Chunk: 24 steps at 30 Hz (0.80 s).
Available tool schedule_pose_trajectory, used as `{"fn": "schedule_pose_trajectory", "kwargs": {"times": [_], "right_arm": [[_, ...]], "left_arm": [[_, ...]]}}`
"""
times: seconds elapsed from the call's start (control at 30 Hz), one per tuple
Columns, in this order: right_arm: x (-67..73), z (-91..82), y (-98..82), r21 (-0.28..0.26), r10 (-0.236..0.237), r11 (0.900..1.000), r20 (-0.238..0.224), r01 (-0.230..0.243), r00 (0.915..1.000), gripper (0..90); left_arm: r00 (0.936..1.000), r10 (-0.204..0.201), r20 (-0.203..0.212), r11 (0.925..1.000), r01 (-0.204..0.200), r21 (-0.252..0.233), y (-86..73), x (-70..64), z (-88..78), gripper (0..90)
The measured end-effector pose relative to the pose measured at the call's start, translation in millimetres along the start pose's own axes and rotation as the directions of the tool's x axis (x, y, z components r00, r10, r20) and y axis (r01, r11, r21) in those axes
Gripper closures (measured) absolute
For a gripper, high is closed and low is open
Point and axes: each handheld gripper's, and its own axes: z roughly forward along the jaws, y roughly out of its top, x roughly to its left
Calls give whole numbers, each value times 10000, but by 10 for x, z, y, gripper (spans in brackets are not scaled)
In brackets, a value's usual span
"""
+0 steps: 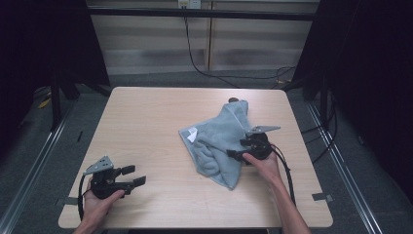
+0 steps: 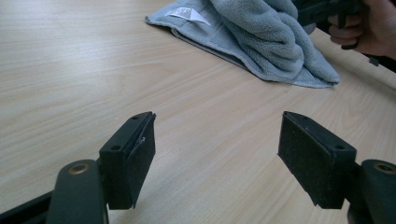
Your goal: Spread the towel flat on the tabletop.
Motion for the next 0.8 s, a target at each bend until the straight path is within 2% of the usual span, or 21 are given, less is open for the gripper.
{"fn": "schedule_pose_trajectory", "kwargs": {"times": [0.07,0.1,0.2,0.27,0.37,0.5,0.6,0.8], "right_arm": [[-7,44,-19,166,-23,9999,-30,24,10000,184],[7,124,-60,363,-189,9992,325,177,9993,335],[39,181,-82,368,-380,9987,520,361,9979,506],[50,196,-94,313,-259,9992,349,248,9991,616],[115,220,-103,381,-380,9986,84,376,9992,711],[315,270,-127,562,-777,9952,-340,795,9964,730],[453,297,-150,646,-1071,9916,-783,1123,9912,732],[743,319,-203,906,-1582,9804,-1668,1749,9732,732]], "left_arm": [[10000,-19,5,10000,19,-15,-1,4,-6,273],[10000,-15,-64,10000,15,-54,-1,14,-19,274],[10000,-41,-88,9999,40,-95,-1,28,-32,275],[9999,-35,-106,9999,33,-130,2,29,-39,276],[10000,9,-79,9999,-10,-144,6,19,-36,279],[10000,-19,-11,10000,19,-60,4,-1,-18,287],[9999,-76,99,10000,76,-46,13,-12,-3,291],[9998,-14,212,9998,18,-190,65,-78,-7,306]]}}
